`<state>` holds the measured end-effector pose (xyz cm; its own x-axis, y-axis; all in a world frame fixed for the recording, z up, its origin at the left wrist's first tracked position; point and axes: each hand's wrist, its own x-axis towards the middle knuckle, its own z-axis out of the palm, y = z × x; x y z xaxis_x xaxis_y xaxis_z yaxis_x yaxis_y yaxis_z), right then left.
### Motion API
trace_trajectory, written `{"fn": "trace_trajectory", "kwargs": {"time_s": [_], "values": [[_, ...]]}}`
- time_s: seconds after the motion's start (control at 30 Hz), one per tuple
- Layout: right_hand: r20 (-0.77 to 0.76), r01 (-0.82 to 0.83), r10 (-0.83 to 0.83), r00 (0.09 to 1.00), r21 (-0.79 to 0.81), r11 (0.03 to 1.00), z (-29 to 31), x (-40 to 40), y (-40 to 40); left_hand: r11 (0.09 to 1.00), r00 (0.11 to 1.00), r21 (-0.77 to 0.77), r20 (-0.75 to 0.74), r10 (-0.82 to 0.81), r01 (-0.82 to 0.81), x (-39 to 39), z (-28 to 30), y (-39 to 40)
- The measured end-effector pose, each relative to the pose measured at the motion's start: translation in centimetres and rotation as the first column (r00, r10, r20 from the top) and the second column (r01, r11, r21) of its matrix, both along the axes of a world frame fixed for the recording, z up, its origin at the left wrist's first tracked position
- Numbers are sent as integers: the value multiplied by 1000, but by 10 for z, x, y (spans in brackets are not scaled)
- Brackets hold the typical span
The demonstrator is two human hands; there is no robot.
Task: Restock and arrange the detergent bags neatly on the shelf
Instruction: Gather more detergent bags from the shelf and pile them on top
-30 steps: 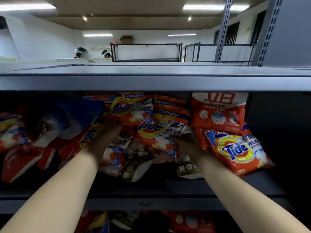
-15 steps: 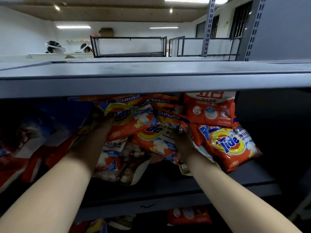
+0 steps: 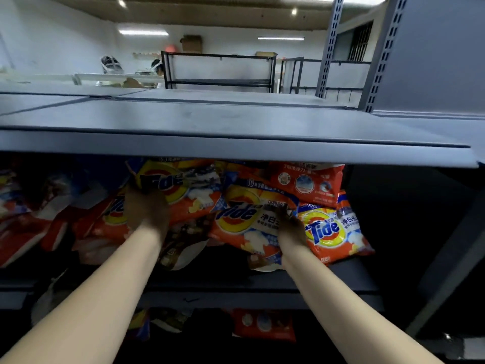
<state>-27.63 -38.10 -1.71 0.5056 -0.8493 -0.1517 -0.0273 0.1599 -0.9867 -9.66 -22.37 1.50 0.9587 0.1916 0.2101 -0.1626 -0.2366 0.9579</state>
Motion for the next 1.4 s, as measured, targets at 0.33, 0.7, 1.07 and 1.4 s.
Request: {"fn": "trace_trajectory", "kwargs": {"time_s": [0.33, 0.7, 1.07, 1.4], "values": [[-161, 151, -219, 962, -356, 922, 2, -106, -38, 972, 990, 198, -30, 136, -128, -118, -9, -3], [56, 285, -324, 944, -628, 724, 36, -214, -31, 989, 939, 91, 315, -139, 116, -203, 19, -15], [241, 509, -477, 845, -635, 581, 74, -331, -24, 930, 902, -112, 309, -302, 350, -293, 52, -43], [420, 701, -587, 692, -584, 408, 103, -461, -72, 831, 873, -282, 251, -419, 480, -377, 76, -117]]}}
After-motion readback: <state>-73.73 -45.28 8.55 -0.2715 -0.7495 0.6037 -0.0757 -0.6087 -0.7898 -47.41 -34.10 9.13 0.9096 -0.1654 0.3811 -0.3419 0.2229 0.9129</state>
